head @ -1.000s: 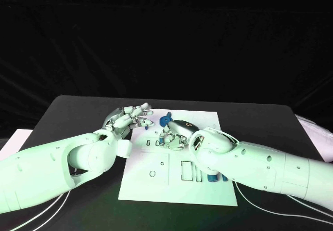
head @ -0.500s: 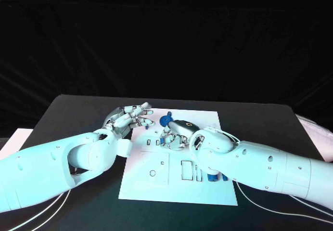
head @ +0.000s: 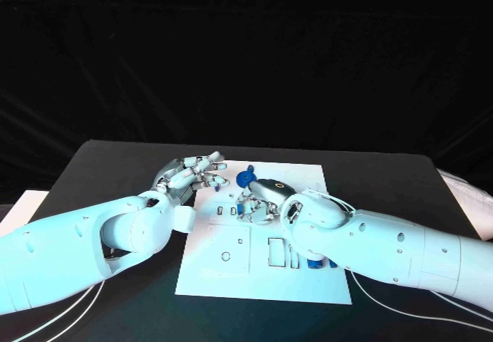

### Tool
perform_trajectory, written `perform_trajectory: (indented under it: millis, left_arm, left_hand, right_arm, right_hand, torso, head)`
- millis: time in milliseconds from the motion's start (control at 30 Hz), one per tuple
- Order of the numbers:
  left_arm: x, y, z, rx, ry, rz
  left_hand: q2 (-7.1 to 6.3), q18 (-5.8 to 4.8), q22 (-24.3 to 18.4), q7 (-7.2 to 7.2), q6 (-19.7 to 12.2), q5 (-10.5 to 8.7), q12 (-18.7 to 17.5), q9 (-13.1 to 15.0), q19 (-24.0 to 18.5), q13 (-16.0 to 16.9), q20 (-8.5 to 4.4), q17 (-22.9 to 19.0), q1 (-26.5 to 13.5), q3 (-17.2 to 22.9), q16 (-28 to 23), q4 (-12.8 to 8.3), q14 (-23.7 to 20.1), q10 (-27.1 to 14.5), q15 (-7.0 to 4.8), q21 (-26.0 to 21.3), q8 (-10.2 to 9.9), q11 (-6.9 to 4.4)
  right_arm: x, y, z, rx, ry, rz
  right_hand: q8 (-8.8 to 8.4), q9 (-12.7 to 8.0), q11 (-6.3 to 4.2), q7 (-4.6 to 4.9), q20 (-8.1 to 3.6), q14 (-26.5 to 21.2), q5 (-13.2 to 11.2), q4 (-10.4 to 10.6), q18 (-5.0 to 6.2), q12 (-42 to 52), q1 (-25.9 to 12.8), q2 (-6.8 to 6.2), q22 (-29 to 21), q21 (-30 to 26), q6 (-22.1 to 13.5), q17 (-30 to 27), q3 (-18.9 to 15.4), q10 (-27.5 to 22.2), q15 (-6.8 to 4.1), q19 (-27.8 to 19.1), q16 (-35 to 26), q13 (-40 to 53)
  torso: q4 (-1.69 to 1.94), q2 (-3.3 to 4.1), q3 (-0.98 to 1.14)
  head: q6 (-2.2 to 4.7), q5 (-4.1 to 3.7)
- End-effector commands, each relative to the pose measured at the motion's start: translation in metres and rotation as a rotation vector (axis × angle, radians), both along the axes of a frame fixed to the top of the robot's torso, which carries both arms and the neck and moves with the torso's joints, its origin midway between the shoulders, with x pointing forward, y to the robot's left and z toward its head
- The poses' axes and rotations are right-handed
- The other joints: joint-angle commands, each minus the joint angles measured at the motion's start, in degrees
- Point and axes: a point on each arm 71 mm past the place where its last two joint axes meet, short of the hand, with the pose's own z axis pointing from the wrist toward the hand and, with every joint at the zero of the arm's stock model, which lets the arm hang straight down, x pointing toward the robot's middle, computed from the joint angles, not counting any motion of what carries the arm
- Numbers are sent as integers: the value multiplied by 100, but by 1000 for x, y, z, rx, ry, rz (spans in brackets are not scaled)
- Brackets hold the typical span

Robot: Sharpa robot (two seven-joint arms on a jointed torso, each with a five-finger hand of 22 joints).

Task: Assemble the parts on the task board

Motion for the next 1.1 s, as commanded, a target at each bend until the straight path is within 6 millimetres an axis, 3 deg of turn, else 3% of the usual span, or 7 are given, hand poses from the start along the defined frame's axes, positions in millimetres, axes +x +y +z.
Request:
perform_trajectory:
  millis: [33,333,467,600,700,1000,1100]
  left_arm:
    - [0,-3,1,-16,-4,-24]
    - [-2,-6,1,3,2,-44]
    - [-3,-6,-1,72,15,-67]
    - [-5,-5,-7,199,71,-122]
    - [-4,-2,-10,350,142,-174]
    - [13,6,2,877,226,-334]
    - [22,6,4,1076,230,-360]
  left_hand:
    - [44,54,10,-5,8,27,43,8,-28,0,2,16,3,34,47,-6,-41,-3,7,43,3,-9]
    - [63,63,60,-24,4,29,92,11,33,8,-22,122,17,85,199,-37,40,69,-29,131,7,-37]
    - [55,91,274,-145,57,20,394,26,434,109,-171,532,10,175,938,-57,656,543,-212,528,43,-207]
    - [-42,63,741,-356,310,14,1032,108,865,496,-451,3320,-34,273,3907,-91,1277,1047,-458,1292,242,-440]
    - [-76,4,1361,-493,526,-6,1626,232,983,938,-527,4673,-194,252,5185,-53,1448,1177,-527,1977,480,-568]
    - [-96,-210,3597,-665,35,21,4051,1083,1155,2897,-600,5837,-706,-390,6212,502,1624,257,-644,4020,1729,-668]
    - [-73,-483,5374,-797,-52,13,5900,1623,1745,4958,-687,6715,-685,-619,6816,664,1912,981,-741,5288,2448,-792]
  right_arm:
    - [0,-4,-2,23,-26,-37]
    - [-8,-6,11,163,-117,-20]
    - [-14,-9,22,235,-136,36]
    - [-17,-21,38,319,-127,96]
    - [-12,-38,51,379,-89,95]
    - [4,-107,82,468,-8,-21]
    - [7,-124,85,467,-1,-57]
  right_hand:
    - [-44,-49,28,29,54,333,-57,45,-3,-136,-98,-33,-20,-34,-135,207,-117,-114,49,-28,-31,-127]
    - [-47,-128,88,95,108,295,-19,138,10,-171,-107,-58,-79,-72,-416,55,-370,-219,102,-57,-136,-209]
    - [-28,-122,87,92,114,300,15,144,8,-99,-88,-53,-64,-63,-405,70,-405,-178,104,-50,-130,-158]
    - [8,-110,75,79,115,296,41,143,10,-14,0,45,-64,-63,-348,37,-416,-138,97,-49,-155,-104]
    - [23,-106,67,74,110,296,56,127,11,-4,88,142,-66,-65,-319,35,-391,-146,90,-51,-161,-105]
    - [29,-108,60,76,102,290,158,24,17,-78,297,253,-104,-89,-298,2,-316,-219,82,-68,-192,-188]
    - [30,-108,60,76,102,290,166,19,17,-75,305,256,-103,-89,-295,-2,-313,-217,82,-68,-195,-187]
  torso:
    - [4,0,0]
    - [-1,-3,12]
    - [-11,-20,21]
    - [-22,-51,48]
    - [-43,-80,75]
    - [-96,-214,132]
    - [-128,-250,152]
  head:
    - [4,-10]
    - [8,16]
    - [20,22]
    - [22,39]
    - [18,73]
    - [-10,129]
    - [-35,171]
